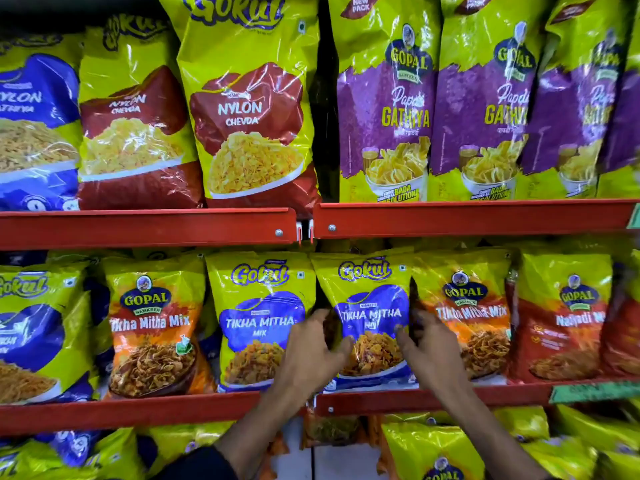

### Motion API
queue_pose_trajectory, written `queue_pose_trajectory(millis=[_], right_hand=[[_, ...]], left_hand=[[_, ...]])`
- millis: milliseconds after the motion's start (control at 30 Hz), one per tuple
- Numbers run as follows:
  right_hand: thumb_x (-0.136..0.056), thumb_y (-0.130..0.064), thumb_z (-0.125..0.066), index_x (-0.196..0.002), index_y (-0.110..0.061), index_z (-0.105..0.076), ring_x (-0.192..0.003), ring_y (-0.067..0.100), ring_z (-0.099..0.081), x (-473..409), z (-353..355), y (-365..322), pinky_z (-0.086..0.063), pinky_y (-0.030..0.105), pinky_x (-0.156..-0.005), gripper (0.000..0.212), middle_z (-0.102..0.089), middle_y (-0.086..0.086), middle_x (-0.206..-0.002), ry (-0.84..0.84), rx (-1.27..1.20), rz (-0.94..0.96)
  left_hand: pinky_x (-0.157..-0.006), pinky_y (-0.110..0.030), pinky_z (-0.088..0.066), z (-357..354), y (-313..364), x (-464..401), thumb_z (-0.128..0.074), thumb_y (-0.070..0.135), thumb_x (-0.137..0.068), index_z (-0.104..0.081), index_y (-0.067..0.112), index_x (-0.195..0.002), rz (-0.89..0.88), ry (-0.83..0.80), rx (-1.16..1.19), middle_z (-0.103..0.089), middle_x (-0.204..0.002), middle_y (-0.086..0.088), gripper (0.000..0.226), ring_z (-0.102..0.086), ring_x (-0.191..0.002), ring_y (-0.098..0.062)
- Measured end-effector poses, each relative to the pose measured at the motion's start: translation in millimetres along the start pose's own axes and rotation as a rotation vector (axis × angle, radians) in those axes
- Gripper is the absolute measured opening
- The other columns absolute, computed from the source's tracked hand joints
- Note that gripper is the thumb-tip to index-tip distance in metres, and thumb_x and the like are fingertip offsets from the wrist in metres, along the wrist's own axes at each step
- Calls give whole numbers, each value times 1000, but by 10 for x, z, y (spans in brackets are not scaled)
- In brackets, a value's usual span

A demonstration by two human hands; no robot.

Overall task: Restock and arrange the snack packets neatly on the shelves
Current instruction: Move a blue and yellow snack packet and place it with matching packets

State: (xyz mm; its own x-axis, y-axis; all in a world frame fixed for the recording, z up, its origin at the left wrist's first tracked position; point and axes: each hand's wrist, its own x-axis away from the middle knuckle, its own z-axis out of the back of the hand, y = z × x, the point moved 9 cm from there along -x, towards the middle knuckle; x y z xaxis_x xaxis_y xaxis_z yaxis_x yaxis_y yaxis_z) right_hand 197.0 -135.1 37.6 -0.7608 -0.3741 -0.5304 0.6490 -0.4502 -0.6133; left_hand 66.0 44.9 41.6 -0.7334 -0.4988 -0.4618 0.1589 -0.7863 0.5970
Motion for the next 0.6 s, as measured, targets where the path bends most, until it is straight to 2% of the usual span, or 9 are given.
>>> queue_pose_trajectory(millis=[67, 133, 200, 233, 267, 333, 400, 500, 600], right_hand=[[-91, -33, -69, -106, -12, -69, -81, 28, -71, -55, -162, 142, -48, 32, -68, 26, -77, 8, -91, -169, -119, -145], [-91, -31, -69, -101, -15, -71, -74, 16, -68, -76, -311, 226, -50, 27, -64, 18, -76, -2, -86, -320, -294, -232], [-91, -18, -70, -89, -22, -72, -75, 8, -69, -102, -345, 221, -52, 15, -59, 5, -79, -12, -82, -337, -413, -199], [-90, -13, -71, -86, -25, -72, -78, 5, -71, -114, -341, 217, -54, 12, -62, 13, -81, -11, -87, -325, -460, -176], [-90, -11, -71, -87, -27, -71, -82, 3, -73, -96, -326, 201, -57, 15, -70, 17, -81, -6, -95, -321, -495, -167], [-88, -9, -73, -92, -29, -71, -95, 9, -74, -56, -283, 208, -61, 36, -89, 21, -80, 1, -104, -278, -560, -159], [-85, -6, -75, -96, -31, -70, -104, 16, -73, 14, -169, 125, -59, 46, -95, 27, -78, -1, -105, -210, -617, -107], [-82, -5, -79, -98, -37, -73, -102, 10, -75, 203, 43, -59, -61, 31, -89, 36, -81, -11, -101, -131, -671, -11], [-78, -17, -83, -102, -33, -75, -96, 2, -75, 521, 247, -205, -59, 15, -81, 29, -80, -19, -102, -73, -662, 58]], left_hand=[[-78, -32, -56, -223, -106, -86, -73, 49, -80, -60, 15, -122, 128, -107, 18, -76, -109, -10, 56, -72, -100, -31], [-86, -32, -54, -448, -220, -136, -75, 48, -81, -56, 14, -131, 249, -218, 89, -72, -123, -9, 63, -69, -111, -31], [-90, -43, -59, -561, -281, -163, -77, 42, -82, -57, 10, -129, 306, -244, 187, -73, -123, -15, 60, -70, -109, -34], [-91, -49, -59, -561, -298, -181, -78, 36, -82, -60, 7, -126, 294, -211, 233, -74, -120, -19, 56, -71, -107, -36], [-92, -53, -58, -542, -287, -181, -79, 29, -81, -62, 5, -122, 258, -170, 271, -75, -119, -21, 50, -72, -108, -35], [-94, -53, -58, -481, -241, -117, -79, 16, -80, -65, 6, -119, 191, -97, 380, -77, -117, -14, 43, -74, -107, -26], [-94, -50, -59, -365, -144, 3, -79, 13, -77, -66, 10, -119, 126, -28, 489, -78, -115, -4, 44, -74, -106, -15], [-94, -42, -60, -138, 5, 221, -77, 18, -75, -67, 16, -121, 43, 47, 576, -78, -116, 3, 46, -73, -109, -11], [-90, -30, -61, 75, 15, 527, -80, 22, -73, -71, 19, -114, -2, 84, 594, -80, -111, 10, 42, -74, -105, -9]])
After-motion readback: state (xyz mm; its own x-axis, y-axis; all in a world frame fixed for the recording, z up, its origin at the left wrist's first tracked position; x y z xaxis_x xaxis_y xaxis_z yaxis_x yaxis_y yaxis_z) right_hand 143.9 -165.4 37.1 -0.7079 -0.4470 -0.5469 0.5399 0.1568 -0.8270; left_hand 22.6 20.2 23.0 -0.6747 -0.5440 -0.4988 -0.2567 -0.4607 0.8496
